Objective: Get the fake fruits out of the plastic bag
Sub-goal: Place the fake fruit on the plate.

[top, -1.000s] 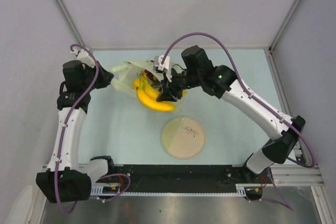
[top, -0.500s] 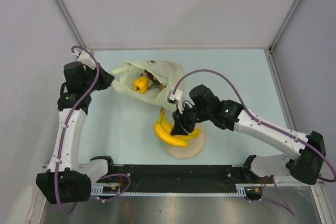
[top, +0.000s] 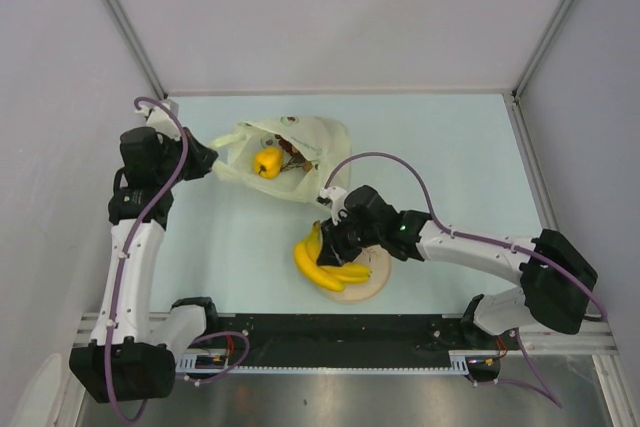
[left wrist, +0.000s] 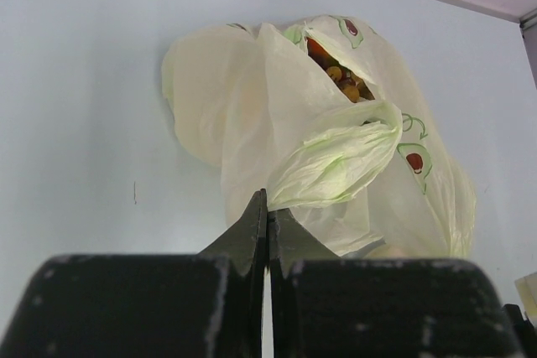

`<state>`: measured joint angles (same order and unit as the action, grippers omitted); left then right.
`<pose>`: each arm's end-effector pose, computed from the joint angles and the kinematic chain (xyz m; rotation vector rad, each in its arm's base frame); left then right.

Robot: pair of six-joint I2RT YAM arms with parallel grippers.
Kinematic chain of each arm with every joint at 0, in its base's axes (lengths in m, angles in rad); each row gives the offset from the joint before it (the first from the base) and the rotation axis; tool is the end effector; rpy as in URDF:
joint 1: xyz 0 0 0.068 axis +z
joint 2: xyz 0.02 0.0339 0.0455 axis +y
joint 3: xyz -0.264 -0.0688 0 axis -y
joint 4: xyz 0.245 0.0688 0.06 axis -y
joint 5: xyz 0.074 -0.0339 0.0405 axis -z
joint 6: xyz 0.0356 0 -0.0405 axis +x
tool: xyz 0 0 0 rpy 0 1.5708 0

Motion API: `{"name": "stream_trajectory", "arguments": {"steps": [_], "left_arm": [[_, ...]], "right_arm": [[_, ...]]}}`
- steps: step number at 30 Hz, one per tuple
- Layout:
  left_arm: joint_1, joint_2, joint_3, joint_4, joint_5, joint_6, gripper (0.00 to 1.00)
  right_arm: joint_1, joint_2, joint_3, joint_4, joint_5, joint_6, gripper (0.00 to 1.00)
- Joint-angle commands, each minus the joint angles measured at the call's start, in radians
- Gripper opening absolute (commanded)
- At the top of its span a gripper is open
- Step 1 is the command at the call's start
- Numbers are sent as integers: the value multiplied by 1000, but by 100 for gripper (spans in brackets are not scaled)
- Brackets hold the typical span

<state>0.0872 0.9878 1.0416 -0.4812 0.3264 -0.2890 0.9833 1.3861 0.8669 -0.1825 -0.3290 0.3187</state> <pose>0.2143 0.0073 0.3623 -0.1652 1.9961 -0.4554 0.1546 0.2530 0.2340 -0.9771 2.2530 1.0120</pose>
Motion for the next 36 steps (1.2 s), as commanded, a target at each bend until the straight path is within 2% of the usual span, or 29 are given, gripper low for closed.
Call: {"name": "stream_trajectory", "arguments": {"steps": [1, 7, 14, 21, 24, 30, 36], "left_arm": [[-4, -5, -8, 19, 22, -15, 0], [-4, 5, -3, 18, 20, -12, 0], [-6, 31, 14, 6, 22, -4, 0], [-14, 51, 29, 4, 19, 1, 0], [-17, 52, 23, 10, 19, 1, 0], [-20, 52, 17, 13, 17, 1, 0], [-20, 55, 15, 15, 19, 2, 0]], "right_arm": [[3, 30, -19, 153, 5, 105, 2], [2, 21, -68, 153, 68, 198, 2], [32, 13, -117, 205, 96, 214, 4], [45, 11, -143, 213, 128, 220, 9], [49, 4, -146, 187, 171, 204, 15], [61, -16, -151, 129, 229, 180, 8], [153, -53, -141, 69, 327, 140, 4]]}}
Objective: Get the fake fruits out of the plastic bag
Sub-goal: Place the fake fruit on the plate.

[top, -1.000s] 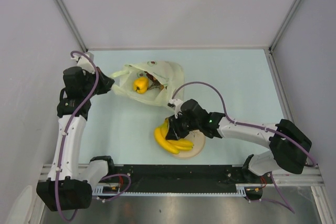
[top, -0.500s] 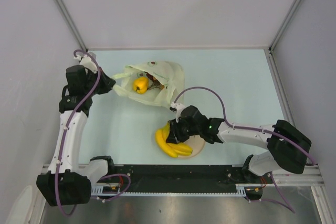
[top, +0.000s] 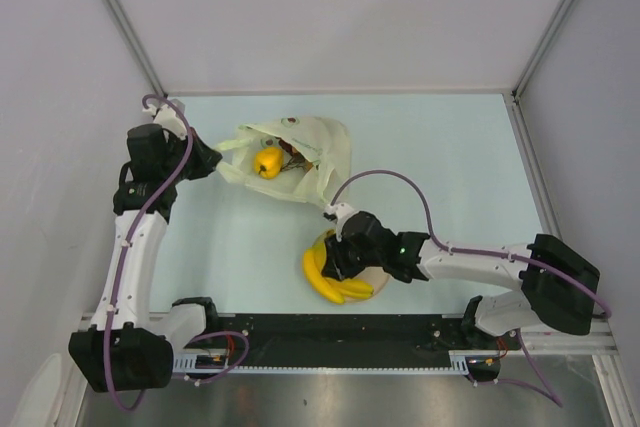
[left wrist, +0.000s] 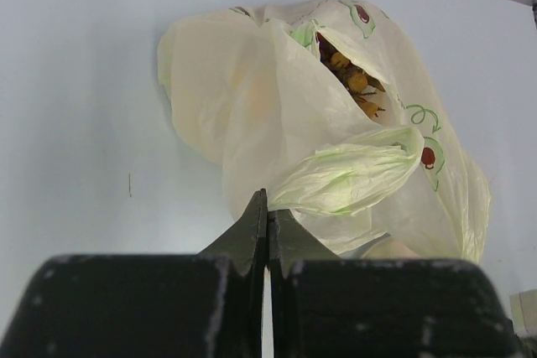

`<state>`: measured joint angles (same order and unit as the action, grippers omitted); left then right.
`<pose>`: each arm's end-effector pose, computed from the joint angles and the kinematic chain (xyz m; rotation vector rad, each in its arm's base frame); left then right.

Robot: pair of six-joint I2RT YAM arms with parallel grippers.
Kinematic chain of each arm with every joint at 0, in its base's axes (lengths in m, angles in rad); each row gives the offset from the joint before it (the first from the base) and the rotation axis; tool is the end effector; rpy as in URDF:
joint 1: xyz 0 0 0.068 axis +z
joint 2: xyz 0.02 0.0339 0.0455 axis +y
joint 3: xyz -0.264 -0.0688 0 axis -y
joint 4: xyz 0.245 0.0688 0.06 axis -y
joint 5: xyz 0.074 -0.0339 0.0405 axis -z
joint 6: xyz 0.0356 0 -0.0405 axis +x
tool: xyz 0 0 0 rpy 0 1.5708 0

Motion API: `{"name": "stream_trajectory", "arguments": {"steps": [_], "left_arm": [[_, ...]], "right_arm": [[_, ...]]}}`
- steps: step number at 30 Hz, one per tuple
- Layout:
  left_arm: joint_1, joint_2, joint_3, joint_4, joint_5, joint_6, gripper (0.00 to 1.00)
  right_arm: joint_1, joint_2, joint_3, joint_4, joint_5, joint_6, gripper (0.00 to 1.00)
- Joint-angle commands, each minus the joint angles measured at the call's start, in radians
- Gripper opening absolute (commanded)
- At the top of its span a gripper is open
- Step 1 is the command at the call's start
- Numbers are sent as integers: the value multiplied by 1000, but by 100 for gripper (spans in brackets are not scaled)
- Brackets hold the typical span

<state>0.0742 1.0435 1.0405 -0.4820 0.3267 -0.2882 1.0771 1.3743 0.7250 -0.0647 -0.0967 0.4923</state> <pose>0.2278 0.0055 0.3507 -0.1689 2.0535 -0.4681 0.1309 0.2505 0.2004 -0.7605 2.3379 0.8773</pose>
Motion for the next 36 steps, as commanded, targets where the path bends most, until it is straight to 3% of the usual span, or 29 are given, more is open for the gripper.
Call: {"name": "stream_trajectory", "arguments": {"steps": [1, 4, 5, 10, 13, 15, 16, 22, 28, 31, 36], "left_arm": [[-8, 1, 16, 14, 18, 3, 0], [-8, 1, 23, 13, 15, 6, 0], [-8, 1, 24, 14, 14, 6, 0], [-8, -3, 20, 16, 14, 4, 0], [-10, -5, 18, 17, 18, 1, 0], [-10, -7, 12, 19, 20, 0, 0], [-10, -8, 12, 19, 20, -2, 0], [-10, -25, 15, 11, 17, 3, 0], [-10, -27, 19, 11, 21, 4, 0], [-10, -30, 24, 17, 23, 4, 0], [-10, -40, 52, 11, 28, 17, 0]], "right_arm": [[69, -40, 1, -53, 95, -34, 6], [70, -26, -1, -47, 124, -31, 24], [69, -23, 1, -50, 150, -26, 25], [49, -21, 4, -69, 193, 2, 7], [46, -15, 7, -69, 189, -4, 8], [43, -3, 8, -67, 181, -5, 20], [43, 2, 8, -60, 167, -6, 32], [40, 17, 10, -20, 107, -31, 66], [15, -14, 50, -108, 45, -67, 81], [-6, -37, 111, -211, -19, -141, 94], [-51, -73, 295, -440, -107, -271, 100]]}}
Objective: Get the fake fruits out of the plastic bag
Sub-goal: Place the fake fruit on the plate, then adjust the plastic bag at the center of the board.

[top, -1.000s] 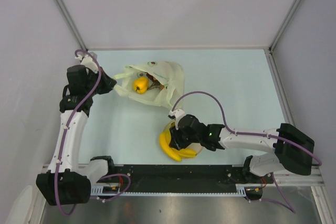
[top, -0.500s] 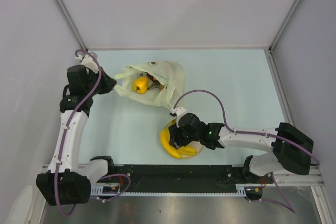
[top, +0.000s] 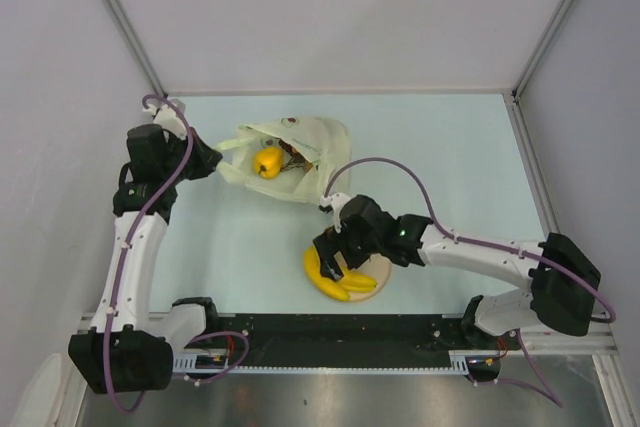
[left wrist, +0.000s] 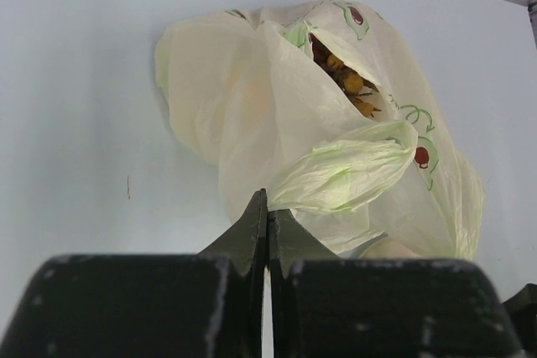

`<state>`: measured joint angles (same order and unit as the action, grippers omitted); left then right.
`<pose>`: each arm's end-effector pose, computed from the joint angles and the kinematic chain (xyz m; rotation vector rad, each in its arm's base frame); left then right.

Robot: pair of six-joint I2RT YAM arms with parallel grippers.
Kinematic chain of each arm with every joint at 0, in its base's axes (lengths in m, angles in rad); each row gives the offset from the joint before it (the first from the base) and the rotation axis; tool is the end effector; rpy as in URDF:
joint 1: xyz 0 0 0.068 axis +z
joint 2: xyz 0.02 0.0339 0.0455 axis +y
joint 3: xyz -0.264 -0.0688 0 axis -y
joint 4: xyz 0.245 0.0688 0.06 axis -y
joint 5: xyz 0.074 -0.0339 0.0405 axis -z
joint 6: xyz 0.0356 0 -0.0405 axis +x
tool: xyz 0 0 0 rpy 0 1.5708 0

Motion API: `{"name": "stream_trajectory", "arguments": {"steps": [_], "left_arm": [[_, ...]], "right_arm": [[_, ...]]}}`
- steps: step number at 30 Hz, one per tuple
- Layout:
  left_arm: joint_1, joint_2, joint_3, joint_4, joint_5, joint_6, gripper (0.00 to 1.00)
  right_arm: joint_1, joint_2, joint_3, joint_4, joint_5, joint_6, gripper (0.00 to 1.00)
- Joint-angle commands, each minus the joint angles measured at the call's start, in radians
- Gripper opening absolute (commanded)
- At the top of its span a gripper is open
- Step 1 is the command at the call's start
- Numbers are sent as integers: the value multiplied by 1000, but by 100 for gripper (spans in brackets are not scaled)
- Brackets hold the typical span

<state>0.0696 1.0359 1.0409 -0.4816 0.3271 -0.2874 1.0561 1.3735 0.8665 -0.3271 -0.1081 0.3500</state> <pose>0.2261 0.0043 0.3524 -0.1606 2.0462 -0.4702 0.1370 0.2500 0.2248 -0.9307 2.3718 0.7408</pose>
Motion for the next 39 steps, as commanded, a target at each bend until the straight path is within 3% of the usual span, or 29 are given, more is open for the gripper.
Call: {"name": "stream_trajectory", "arguments": {"steps": [1, 5, 8, 9, 13, 18, 20, 22, 25, 29, 34, 39], "left_arm": [[-4, -39, 59, 8, 29, 17, 0], [-5, -46, 84, 2, 50, 24, 0], [-5, -62, 87, 5, 91, 22, 0], [-4, -66, 87, 9, 111, 22, 0], [-5, -83, 93, 28, 228, 21, 0], [-5, -114, 76, 5, 214, 33, 0], [-4, -126, 68, 2, 211, 40, 0], [-5, -125, 61, 1, 222, 44, 0], [-7, -109, 65, 14, 248, 48, 0], [-39, -22, 134, 58, 274, 54, 0], [-167, 142, 330, 72, 267, 123, 0], [-321, 306, 546, 55, 239, 180, 0]], "right_arm": [[-39, -83, 175, -197, -116, -178, 100], [-93, -140, 272, -185, -170, -305, 97], [-120, -93, 341, -96, -165, -347, 81], [-119, -27, 359, -58, -151, -347, 74], [-145, 168, 495, 80, -91, -338, 65], [-235, 451, 741, 109, -51, -159, 54], [-257, 539, 790, 160, -16, -161, 52], [-263, 632, 841, 164, 17, -203, 52], [-298, 750, 931, 172, 158, -229, 60], [-381, 837, 1002, 298, 452, -347, 72], [-516, 840, 1072, 384, 544, -451, 76], [-646, 718, 929, 456, 607, -520, 83]]}}
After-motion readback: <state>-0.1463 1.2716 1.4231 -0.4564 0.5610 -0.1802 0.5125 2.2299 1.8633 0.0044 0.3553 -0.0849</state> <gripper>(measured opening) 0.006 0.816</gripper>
